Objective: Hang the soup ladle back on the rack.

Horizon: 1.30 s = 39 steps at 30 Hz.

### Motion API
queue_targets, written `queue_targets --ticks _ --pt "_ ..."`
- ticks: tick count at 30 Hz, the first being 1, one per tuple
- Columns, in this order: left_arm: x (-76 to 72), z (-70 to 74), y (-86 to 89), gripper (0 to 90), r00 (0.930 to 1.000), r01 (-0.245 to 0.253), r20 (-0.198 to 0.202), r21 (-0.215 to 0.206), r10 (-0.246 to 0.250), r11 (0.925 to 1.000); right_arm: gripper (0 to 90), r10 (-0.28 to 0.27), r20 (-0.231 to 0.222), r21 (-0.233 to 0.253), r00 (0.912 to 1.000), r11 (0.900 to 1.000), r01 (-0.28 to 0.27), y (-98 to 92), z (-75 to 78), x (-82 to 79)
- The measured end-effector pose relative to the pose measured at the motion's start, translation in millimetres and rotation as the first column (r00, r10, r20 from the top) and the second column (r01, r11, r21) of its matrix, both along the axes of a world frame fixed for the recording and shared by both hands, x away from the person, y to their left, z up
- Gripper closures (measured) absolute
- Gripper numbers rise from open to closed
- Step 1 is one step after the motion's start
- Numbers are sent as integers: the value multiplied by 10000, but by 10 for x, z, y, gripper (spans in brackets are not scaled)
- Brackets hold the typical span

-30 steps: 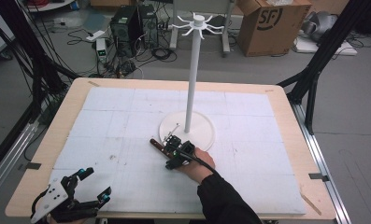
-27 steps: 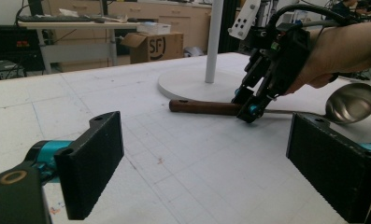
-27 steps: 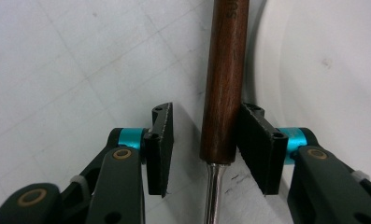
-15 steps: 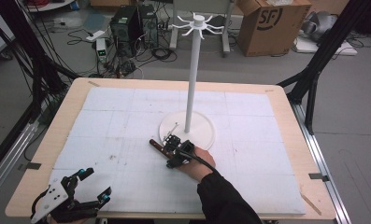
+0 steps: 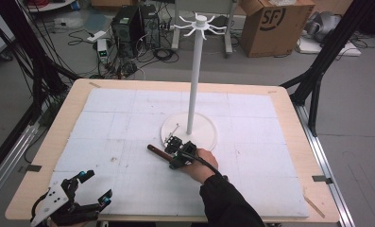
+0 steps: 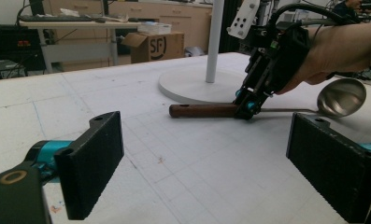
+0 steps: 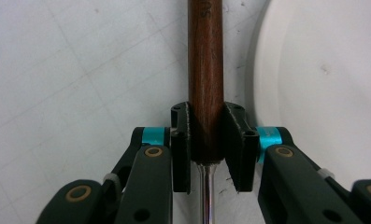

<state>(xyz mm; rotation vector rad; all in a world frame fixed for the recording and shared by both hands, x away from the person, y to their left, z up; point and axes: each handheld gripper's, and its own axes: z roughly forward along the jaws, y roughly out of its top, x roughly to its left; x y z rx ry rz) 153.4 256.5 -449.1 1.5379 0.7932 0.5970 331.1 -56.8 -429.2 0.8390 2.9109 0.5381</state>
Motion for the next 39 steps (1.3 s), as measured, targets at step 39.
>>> queue_targets --ticks 39 --pt "0 -16 -10 117 9998 -121 -142 62 122 9999 746 -1579 2842 3821 9457 9233 393 -971 714 -282"
